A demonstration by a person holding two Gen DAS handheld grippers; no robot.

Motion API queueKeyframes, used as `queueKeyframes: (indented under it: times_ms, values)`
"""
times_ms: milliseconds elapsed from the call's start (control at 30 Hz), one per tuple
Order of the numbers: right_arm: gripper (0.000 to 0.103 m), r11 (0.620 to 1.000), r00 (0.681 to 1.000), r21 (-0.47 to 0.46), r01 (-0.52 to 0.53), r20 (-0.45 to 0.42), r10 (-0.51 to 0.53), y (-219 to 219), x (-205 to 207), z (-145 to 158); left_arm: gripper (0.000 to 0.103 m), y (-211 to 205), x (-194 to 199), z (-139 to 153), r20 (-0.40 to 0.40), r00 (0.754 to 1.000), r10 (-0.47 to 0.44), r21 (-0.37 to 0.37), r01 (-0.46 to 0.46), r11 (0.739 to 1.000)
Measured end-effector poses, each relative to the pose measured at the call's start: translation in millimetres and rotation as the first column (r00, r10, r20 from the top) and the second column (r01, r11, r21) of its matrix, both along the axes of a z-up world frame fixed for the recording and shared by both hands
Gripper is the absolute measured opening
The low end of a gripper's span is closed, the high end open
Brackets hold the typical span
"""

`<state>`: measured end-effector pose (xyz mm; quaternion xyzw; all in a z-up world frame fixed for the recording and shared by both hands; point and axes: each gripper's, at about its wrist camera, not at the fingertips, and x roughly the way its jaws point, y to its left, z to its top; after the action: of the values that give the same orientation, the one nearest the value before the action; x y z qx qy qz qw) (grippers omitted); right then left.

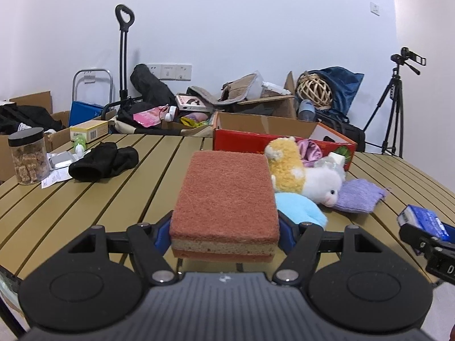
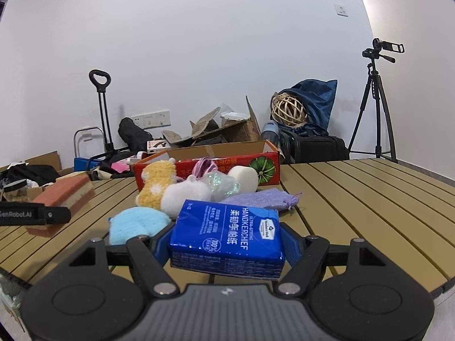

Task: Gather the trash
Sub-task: 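Carry the tissue pack and sponge with both tools down toward the black bin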

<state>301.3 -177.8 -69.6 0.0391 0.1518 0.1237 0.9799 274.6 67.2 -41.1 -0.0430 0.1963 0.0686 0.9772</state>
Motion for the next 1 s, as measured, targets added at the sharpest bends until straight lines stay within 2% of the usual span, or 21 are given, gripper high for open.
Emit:
queueKeyframes:
  times_ms: [167,400,567,800,1000]
  values:
    - [0.073,1.0,1.0,-0.026,0.0,0.02,0.0,2,-19,-4,0.071,-14,-18,-1,0.017,0.999,-0.043,0.031,0.042,0.999]
    - [0.073,0.998,0.998,-0.044,-0.038,0.039,0.039,2,-43,-3,0.071,-25,-51,-10,0.007,0.996,-0.084,0.033,0.084,0.996]
    - [0.074,0.995,0.997,-0.066,-0.071,0.024,0.072,3,-62,-7,0.071,-28,-76,-21,0.004,0.995,-0.096,0.073,0.095,0.993]
    - [0.073,0.986,0.993,-0.114,-0.118,0.009,0.12,7,-92,-11,0.071,-25,-101,-31,-0.026,0.996,-0.089,0.073,0.09,0.993]
    - [0.074,0.975,0.985,-0.149,-0.168,-0.06,0.16,8,-113,-18,0.071,-25,-122,-44,-0.073,0.993,-0.089,0.073,0.094,0.993]
